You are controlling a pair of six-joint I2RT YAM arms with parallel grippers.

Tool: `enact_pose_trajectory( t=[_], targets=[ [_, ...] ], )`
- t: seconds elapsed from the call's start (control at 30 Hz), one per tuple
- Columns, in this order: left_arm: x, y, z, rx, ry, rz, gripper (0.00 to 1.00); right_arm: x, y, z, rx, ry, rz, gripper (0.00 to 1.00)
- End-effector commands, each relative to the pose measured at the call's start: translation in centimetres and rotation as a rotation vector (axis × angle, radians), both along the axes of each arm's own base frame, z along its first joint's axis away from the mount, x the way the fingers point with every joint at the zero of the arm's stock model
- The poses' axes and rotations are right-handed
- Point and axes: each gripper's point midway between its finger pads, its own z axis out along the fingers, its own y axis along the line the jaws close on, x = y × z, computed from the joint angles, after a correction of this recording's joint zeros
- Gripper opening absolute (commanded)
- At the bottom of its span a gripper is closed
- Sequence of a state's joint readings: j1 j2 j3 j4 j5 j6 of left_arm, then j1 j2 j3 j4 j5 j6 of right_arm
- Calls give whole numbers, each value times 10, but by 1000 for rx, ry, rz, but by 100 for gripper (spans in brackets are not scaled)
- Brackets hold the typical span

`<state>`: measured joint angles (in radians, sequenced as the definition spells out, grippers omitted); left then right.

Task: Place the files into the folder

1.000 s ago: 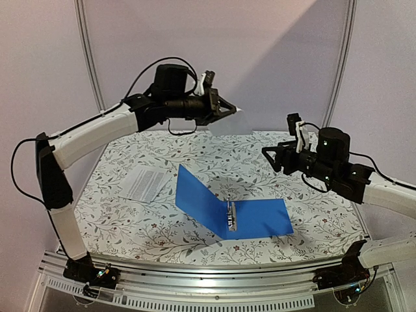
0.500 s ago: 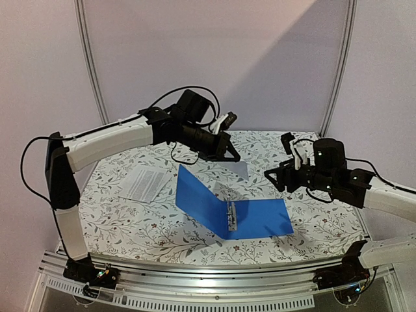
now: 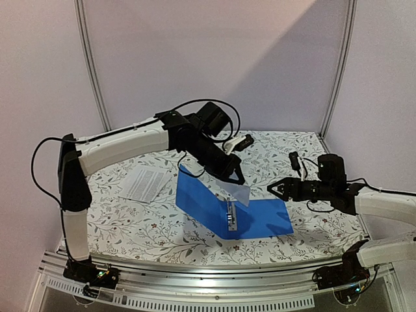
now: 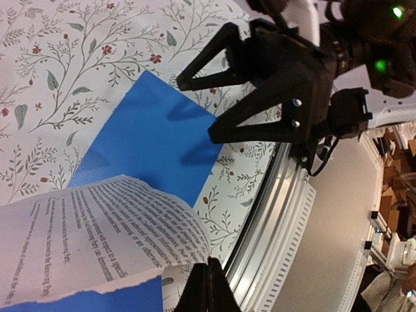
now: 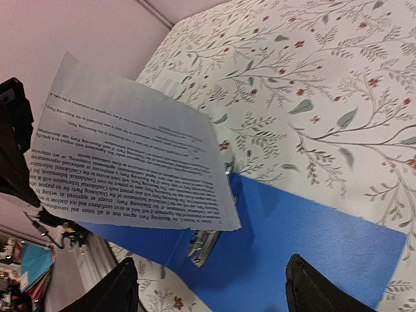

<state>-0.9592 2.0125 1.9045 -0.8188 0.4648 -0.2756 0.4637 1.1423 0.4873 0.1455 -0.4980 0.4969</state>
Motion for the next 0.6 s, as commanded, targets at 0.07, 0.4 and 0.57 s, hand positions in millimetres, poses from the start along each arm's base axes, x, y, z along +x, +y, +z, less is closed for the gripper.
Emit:
enact_pose_trajectory(
  t=[0.07,0.4,0.57],
  targets=[
    [-41,14,26,18,-54,-146,0,-24,26,-8,221,177,148,79],
    [-90,-8,93,-150,-173,-322,0,-41,42,33,600,258,288,84],
    [-100,-10,103,-179,-182,-351,0,-43,48,53,795,420,327,93]
  ],
)
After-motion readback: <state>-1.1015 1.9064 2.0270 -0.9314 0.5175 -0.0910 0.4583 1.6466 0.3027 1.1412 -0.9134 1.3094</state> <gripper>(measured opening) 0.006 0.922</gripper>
